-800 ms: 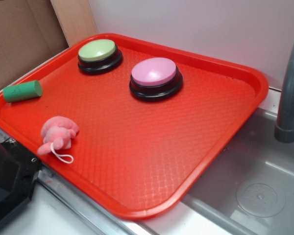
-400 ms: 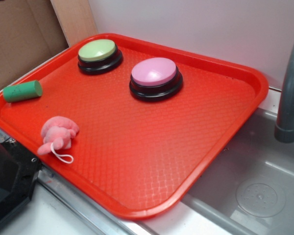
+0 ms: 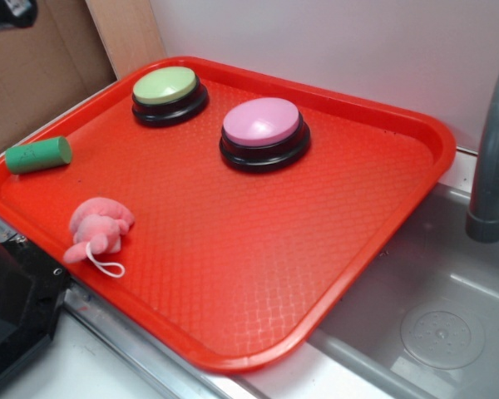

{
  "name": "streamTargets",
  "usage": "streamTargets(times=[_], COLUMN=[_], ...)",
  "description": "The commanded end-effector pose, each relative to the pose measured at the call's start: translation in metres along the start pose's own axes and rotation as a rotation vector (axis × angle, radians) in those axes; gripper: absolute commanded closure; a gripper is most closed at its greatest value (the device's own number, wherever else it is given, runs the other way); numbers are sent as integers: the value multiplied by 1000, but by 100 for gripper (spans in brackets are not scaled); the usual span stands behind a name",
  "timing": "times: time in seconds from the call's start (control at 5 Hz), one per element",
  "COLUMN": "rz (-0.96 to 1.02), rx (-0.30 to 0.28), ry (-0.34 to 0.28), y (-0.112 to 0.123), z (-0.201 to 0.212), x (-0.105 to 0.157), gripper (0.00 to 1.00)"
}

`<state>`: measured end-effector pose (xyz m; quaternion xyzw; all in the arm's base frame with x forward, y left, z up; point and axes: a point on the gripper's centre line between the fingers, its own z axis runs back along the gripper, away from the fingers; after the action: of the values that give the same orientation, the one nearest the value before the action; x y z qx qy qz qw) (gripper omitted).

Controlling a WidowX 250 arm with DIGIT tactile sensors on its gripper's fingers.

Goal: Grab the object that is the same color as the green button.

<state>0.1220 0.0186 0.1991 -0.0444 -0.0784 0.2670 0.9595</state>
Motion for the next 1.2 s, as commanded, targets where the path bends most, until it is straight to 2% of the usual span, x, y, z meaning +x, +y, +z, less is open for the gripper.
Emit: streamTargets(times=[0.0, 0.2, 0.4, 0.8, 1.0], rz=[483, 721, 962, 1134, 1131], rx=[93, 158, 231, 335, 372], ry=[-30, -100, -116, -188, -224], y=[36, 53, 68, 92, 95], z=[-60, -80, -97, -123, -135], x=[31, 41, 47, 59, 66], gripper=[0, 0, 0, 0, 0])
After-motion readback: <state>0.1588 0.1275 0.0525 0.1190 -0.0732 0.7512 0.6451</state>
